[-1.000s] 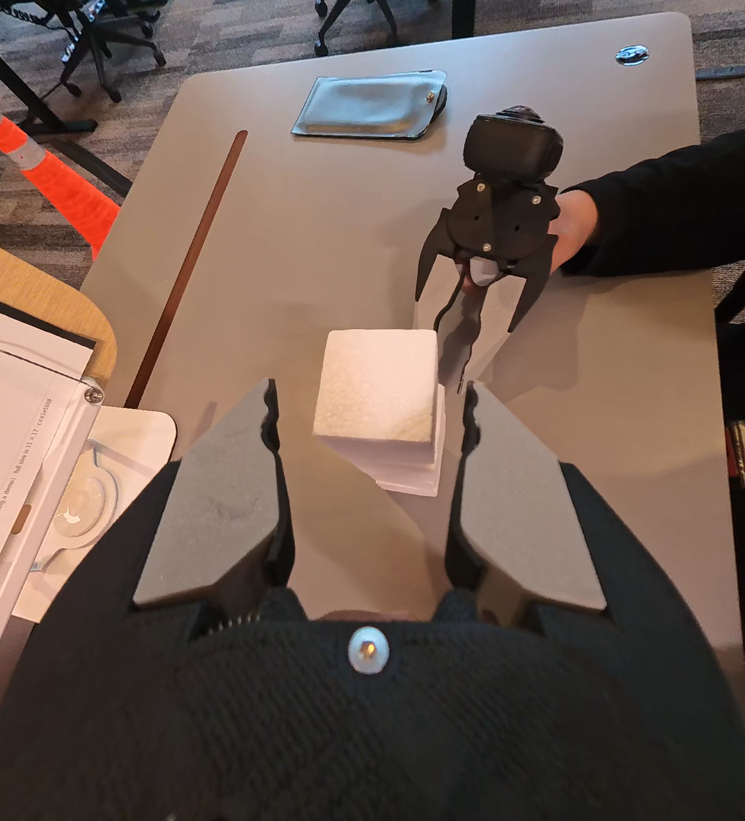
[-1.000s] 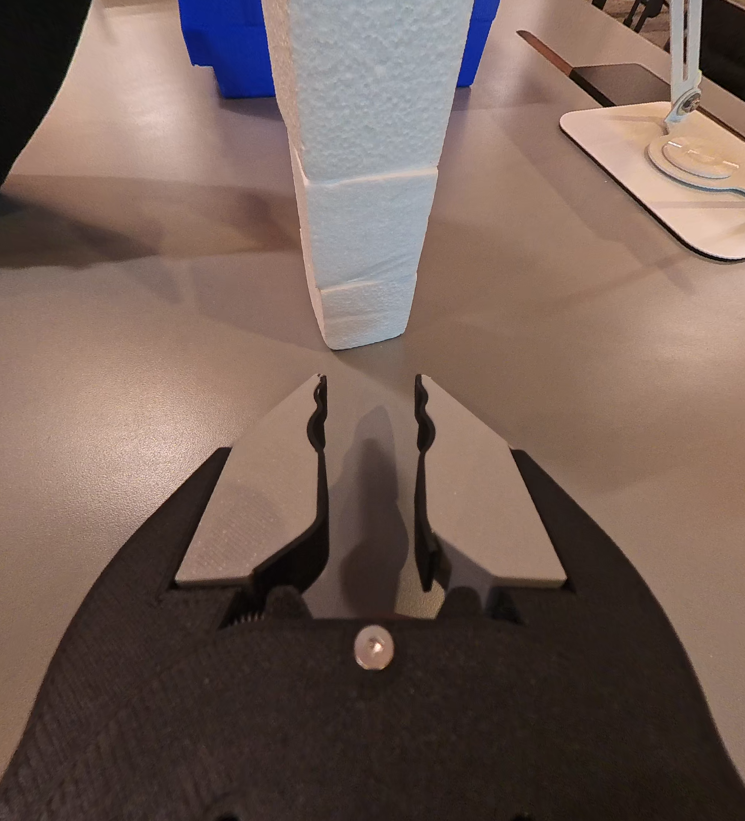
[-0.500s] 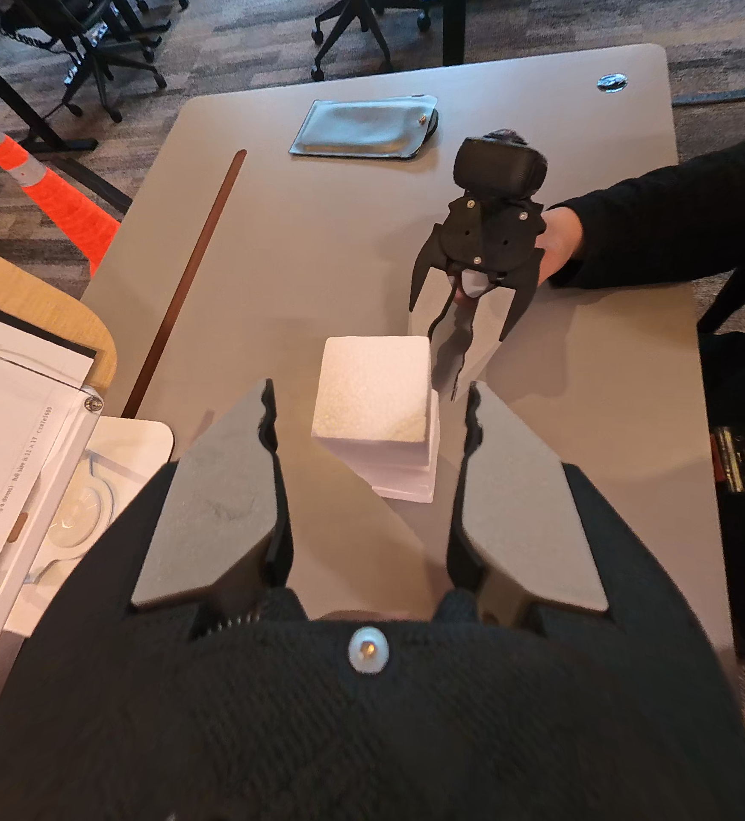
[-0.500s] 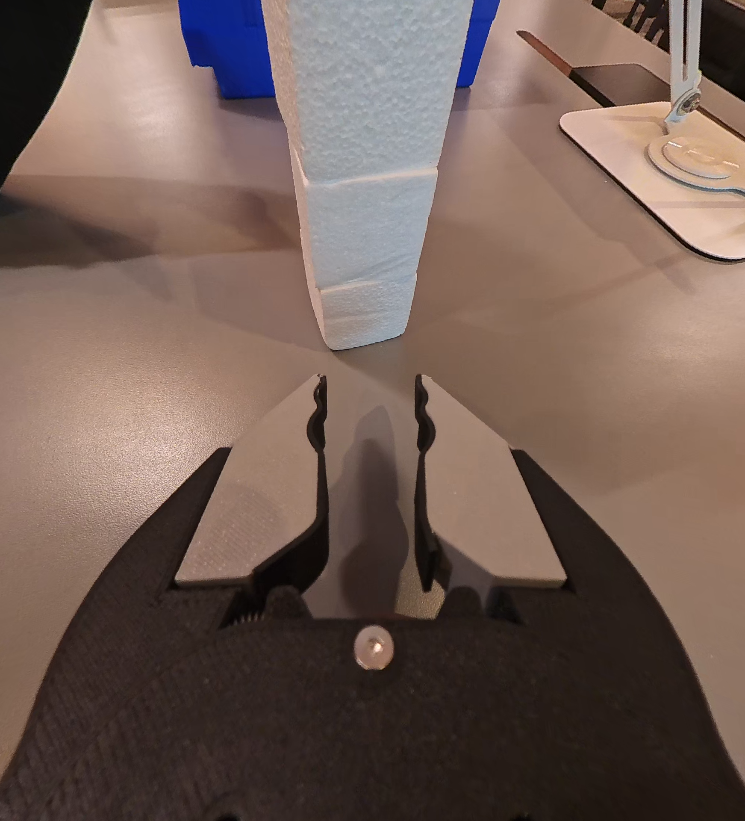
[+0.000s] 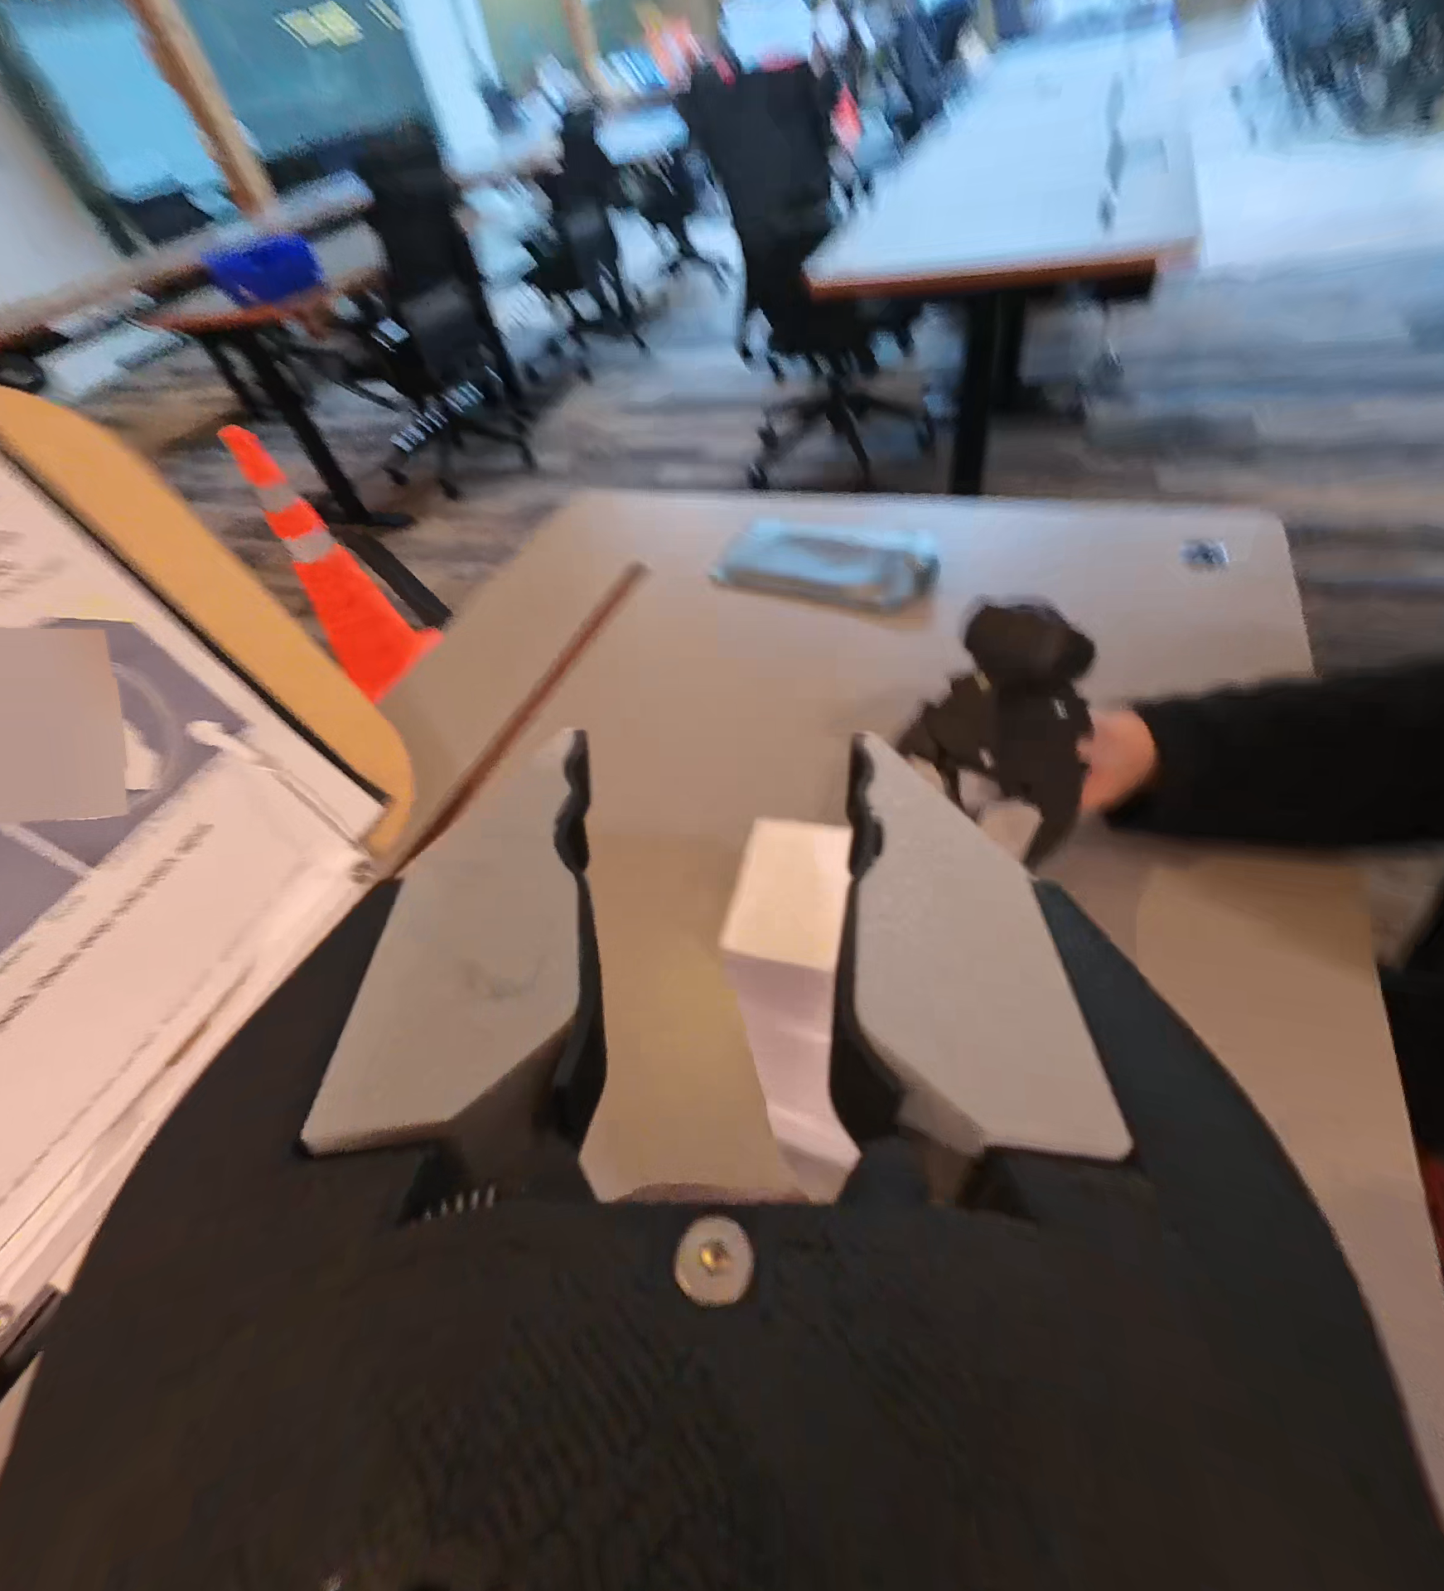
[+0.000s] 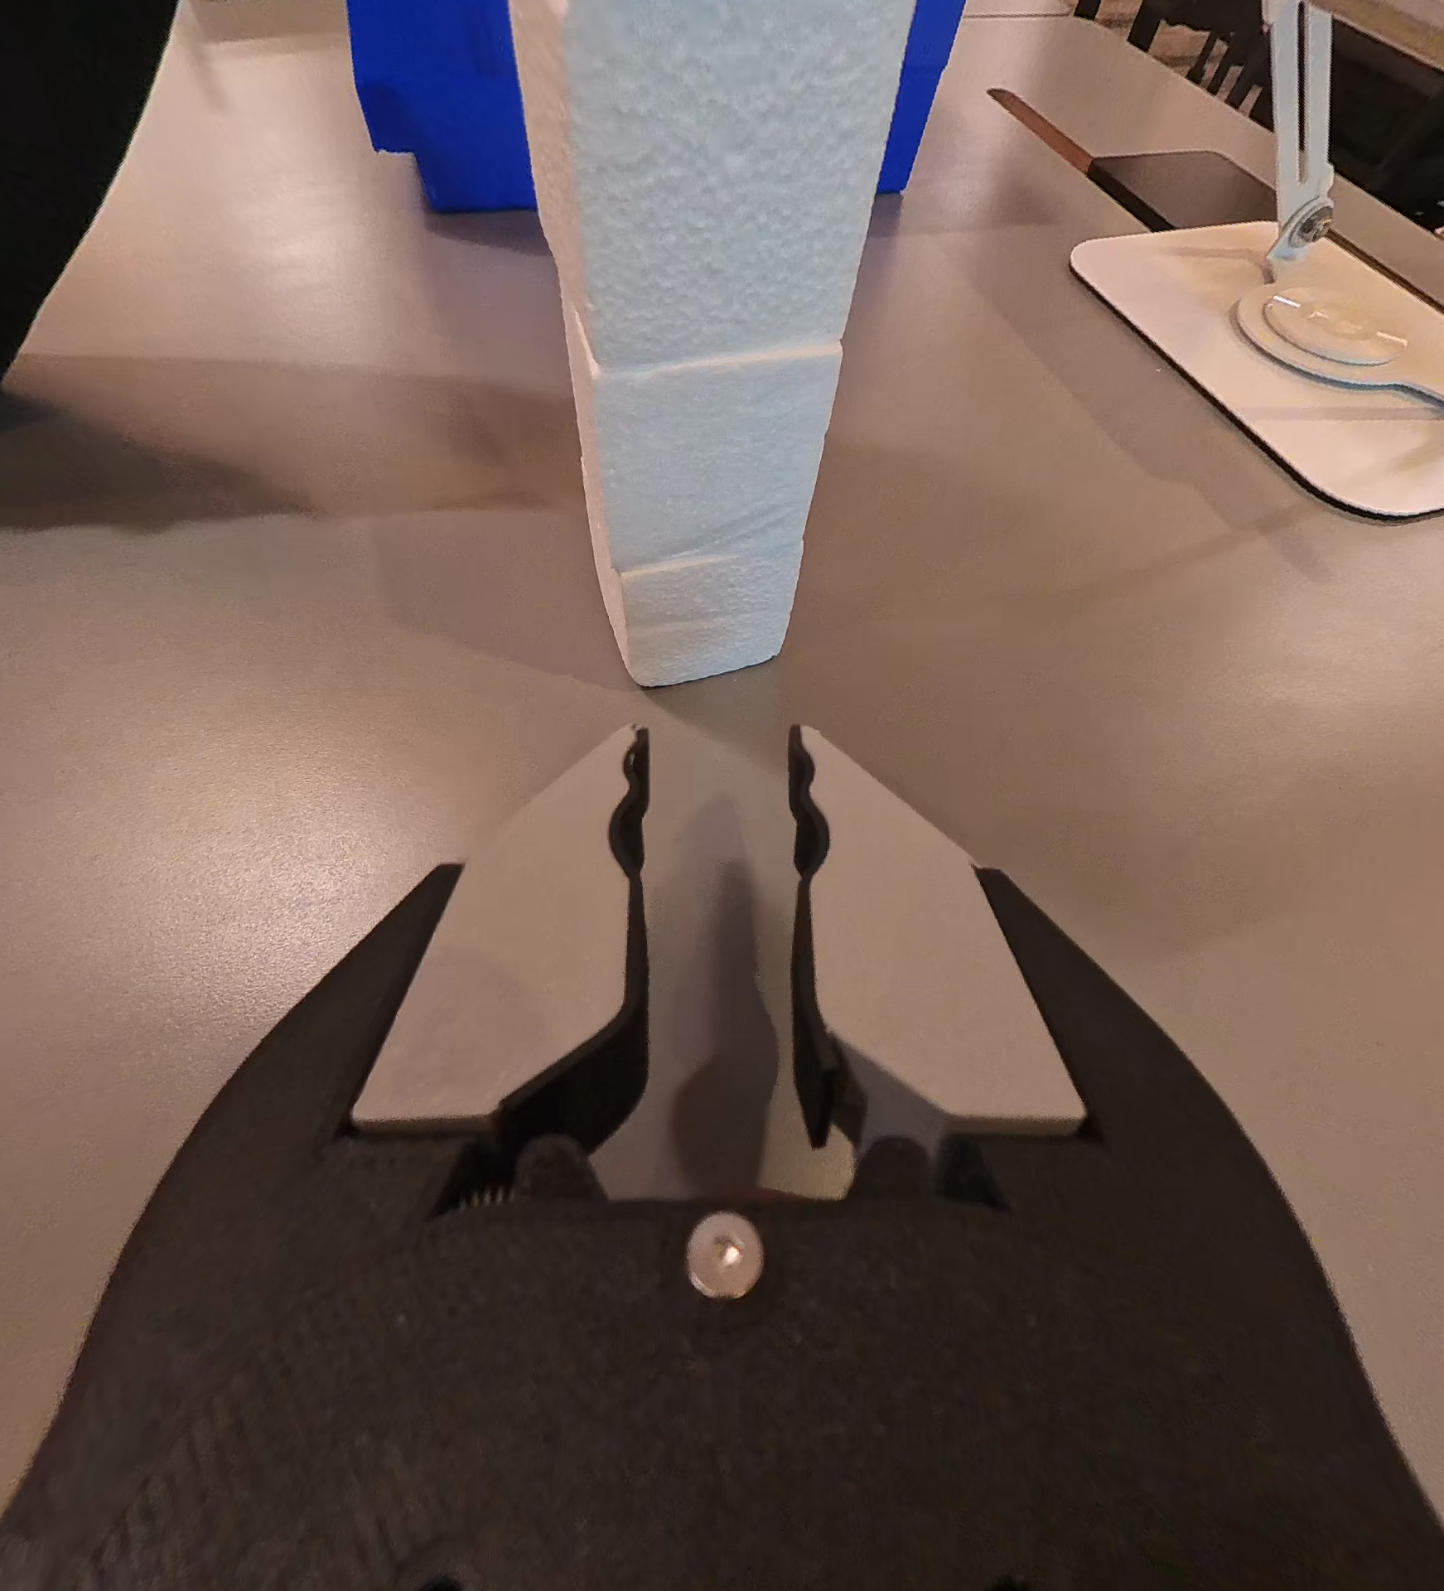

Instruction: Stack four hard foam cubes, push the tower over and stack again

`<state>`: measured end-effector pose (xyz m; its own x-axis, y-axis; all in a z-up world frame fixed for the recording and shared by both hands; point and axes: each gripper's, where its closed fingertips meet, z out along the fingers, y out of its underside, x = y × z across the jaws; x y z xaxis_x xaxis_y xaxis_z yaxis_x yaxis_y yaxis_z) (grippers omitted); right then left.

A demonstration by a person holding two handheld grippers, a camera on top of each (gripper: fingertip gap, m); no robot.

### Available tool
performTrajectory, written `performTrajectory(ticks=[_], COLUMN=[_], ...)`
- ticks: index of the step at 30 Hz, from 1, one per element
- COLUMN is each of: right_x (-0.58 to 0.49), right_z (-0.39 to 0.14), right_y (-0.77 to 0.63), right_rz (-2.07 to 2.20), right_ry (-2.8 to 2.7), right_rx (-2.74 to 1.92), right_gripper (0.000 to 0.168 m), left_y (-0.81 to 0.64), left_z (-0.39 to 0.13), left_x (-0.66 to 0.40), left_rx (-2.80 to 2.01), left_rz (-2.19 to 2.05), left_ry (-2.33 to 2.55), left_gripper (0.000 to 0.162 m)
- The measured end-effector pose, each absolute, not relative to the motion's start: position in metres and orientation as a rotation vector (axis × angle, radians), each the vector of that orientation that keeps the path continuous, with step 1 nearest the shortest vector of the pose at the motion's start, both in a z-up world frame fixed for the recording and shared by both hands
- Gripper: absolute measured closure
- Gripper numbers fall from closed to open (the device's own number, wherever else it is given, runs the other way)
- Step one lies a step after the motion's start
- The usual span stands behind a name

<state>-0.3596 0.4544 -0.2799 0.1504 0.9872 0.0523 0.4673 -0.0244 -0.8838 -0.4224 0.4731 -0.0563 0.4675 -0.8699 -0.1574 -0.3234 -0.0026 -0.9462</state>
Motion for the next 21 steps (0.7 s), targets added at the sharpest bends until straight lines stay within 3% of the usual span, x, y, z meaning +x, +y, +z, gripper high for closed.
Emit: performTrajectory(ticks=[1, 3, 4, 11, 21], right_x=[-0.36, -0.363, -0.366, -0.403, -0.457], right_z=[-0.279, -0.274, -0.27, -0.241, -0.215], right_y=[0.454, 0.452, 0.452, 0.464, 0.463], right_rz=[0.806, 0.798, 0.784, 0.632, 0.74], right_ry=[-1.429, -1.416, -1.403, -1.255, -1.182], right_rx=[-1.606, -1.568, -1.537, -1.454, -1.46], right_gripper=[0.142, 0.16, 0.168, 0.168, 0.168], left_y=[0.479, 0.484, 0.485, 0.455, 0.428], left_z=[-0.04, -0.006, 0.011, 0.074, 0.092], left_x=[-0.43, -0.453, -0.468, -0.542, -0.58], left_rx=[-1.538, -1.446, -1.392, -1.093, -0.994], left_rz=[-0.613, -0.673, -0.696, -0.843, -0.859], left_ry=[0.968, 0.761, 0.655, 0.296, 0.217], left_gripper=[0.112, 0.162, 0.162, 0.162, 0.162])
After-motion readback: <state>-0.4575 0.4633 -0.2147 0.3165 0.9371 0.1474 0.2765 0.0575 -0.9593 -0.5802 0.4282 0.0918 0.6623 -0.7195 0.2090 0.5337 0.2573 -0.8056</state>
